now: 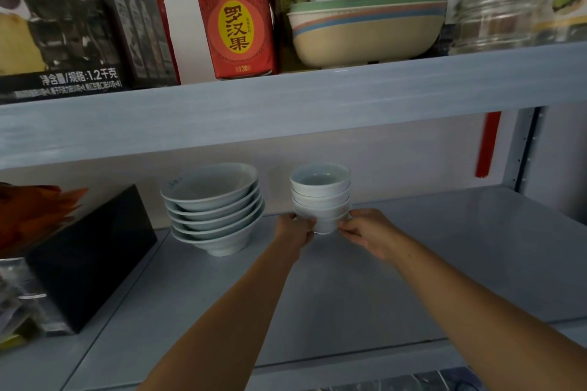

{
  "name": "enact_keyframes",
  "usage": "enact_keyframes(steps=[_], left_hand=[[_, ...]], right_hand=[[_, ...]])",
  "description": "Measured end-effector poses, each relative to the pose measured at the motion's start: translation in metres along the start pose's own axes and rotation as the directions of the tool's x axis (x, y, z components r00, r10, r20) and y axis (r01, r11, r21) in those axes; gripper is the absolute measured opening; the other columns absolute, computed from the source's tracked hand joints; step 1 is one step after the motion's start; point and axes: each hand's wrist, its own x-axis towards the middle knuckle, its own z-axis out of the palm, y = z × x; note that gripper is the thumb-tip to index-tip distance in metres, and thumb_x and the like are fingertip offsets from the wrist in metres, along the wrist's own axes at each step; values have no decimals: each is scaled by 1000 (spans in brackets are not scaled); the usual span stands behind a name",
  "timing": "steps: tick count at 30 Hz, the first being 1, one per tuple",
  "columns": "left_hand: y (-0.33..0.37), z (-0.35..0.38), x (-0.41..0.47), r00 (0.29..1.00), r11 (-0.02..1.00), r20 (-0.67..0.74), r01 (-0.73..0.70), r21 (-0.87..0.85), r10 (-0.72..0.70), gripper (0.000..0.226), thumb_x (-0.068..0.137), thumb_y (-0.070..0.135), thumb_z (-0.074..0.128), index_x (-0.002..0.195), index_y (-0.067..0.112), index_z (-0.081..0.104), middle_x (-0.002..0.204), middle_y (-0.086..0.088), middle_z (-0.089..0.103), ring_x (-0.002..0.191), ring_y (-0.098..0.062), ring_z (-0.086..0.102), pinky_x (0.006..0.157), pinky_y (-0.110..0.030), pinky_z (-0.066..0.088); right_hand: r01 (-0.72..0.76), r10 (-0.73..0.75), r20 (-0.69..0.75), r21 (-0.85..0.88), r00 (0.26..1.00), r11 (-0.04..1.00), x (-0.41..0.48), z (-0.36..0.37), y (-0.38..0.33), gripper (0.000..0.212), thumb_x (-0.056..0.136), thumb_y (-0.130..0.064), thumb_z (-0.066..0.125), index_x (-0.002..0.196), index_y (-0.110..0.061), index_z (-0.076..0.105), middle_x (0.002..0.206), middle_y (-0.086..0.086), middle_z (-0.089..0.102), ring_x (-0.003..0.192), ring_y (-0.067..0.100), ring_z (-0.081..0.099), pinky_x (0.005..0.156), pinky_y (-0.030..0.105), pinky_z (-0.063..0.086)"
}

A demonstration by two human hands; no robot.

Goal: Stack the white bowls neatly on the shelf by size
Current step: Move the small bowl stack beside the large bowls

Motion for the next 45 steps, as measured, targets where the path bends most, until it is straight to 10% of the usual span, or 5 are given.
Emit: enact_keyframes(steps=[16, 22, 34, 39, 45], left_hand=[[11, -6, -11, 995, 1000, 103, 10, 24, -12, 40, 86, 20, 70, 116, -1, 55, 91, -10, 59, 74, -18, 55, 68, -26, 47], [9, -64, -32, 989, 991, 74, 131, 0, -131, 25, 90, -7, 53, 75, 12, 48, 77, -5, 51, 69, -15, 50, 74, -27, 46], [19, -190, -51, 941, 999, -336, 26, -45, -39, 47, 76, -15, 42, 123, -13, 48, 81, -23, 53, 64, -22, 42, 69, -33, 38], [26, -188, -65, 971, 996, -236, 14, -86, -34, 29, 75, -26, 36, 72, 1, 46, 66, -5, 38, 59, -18, 35, 54, -28, 29], [31, -190, -67, 980, 988, -193, 13, -153, -43, 40, 78, -25, 37, 63, 12, 37, 66, -4, 32, 59, -17, 30, 57, -28, 29]], right_hand=[[-6, 13, -60, 110, 998, 994, 0, 19, -9, 22, 80, 10, 60, 99, -2, 63, 96, 16, 58, 90, 23, 54, 74, 26, 51], [-114, 121, -29, 175, 992, 978, -20, 87, -7, 16, 83, 7, 53, 92, -5, 56, 84, 14, 52, 86, 27, 55, 68, 32, 55], [-114, 66, 166, 299, 984, 947, -48, 191, -11, 22, 85, 5, 46, 80, -14, 57, 72, 3, 56, 65, 13, 54, 57, 23, 43], [-129, 80, 154, 342, 985, 931, -44, 195, -9, 25, 83, 5, 46, 99, -11, 58, 85, 7, 55, 74, 14, 53, 69, 25, 47], [-136, 88, 146, 361, 985, 922, -46, 196, -13, 22, 86, 7, 44, 92, -9, 58, 80, 5, 58, 74, 14, 56, 87, 30, 47]])
